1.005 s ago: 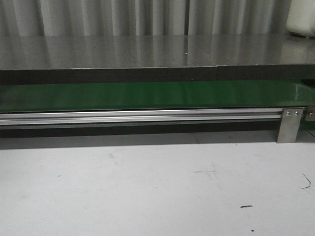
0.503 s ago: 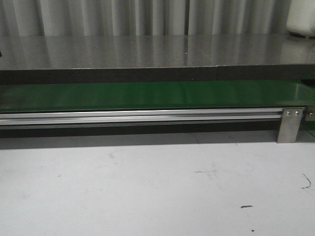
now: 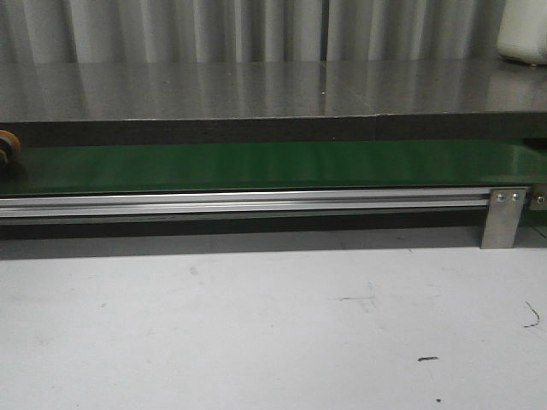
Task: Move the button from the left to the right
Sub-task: 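Carry the button onto the conveyor belt and release it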
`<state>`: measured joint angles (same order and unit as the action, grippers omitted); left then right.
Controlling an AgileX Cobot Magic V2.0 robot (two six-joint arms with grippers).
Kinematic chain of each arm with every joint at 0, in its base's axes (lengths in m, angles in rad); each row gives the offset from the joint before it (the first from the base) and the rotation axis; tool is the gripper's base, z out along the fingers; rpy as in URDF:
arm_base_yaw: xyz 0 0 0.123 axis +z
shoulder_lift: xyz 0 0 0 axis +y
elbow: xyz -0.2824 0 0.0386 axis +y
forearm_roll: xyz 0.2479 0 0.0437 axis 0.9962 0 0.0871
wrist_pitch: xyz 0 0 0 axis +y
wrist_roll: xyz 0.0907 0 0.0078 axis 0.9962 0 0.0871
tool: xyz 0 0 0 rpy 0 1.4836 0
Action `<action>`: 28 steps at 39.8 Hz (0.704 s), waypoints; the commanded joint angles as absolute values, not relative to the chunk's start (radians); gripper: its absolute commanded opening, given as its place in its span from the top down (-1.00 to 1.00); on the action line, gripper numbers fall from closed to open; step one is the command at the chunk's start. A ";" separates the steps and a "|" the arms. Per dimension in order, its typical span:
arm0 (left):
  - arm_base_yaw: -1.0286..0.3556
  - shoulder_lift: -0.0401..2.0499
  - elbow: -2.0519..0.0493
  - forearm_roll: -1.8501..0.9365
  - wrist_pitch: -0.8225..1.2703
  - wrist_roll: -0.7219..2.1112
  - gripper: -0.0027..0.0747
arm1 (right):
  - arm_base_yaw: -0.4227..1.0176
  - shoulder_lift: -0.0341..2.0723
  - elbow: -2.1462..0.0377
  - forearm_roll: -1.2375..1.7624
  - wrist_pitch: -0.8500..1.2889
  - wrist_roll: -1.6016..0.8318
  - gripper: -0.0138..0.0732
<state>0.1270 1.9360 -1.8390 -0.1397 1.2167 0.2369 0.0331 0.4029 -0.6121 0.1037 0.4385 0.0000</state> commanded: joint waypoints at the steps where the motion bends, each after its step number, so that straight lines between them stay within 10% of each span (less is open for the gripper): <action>1: 0.123 1.870 -1.869 -0.158 1.251 0.236 0.13 | 0.034 0.416 -0.649 0.098 0.351 -0.008 -0.82; 9: 0.123 1.864 -1.869 -0.158 1.282 0.220 0.99 | 0.034 0.416 -0.649 0.098 0.351 -0.008 -0.82; 28: 0.074 1.633 -1.671 0.021 1.216 0.135 0.99 | 0.034 0.416 -0.649 0.098 0.351 -0.008 -0.82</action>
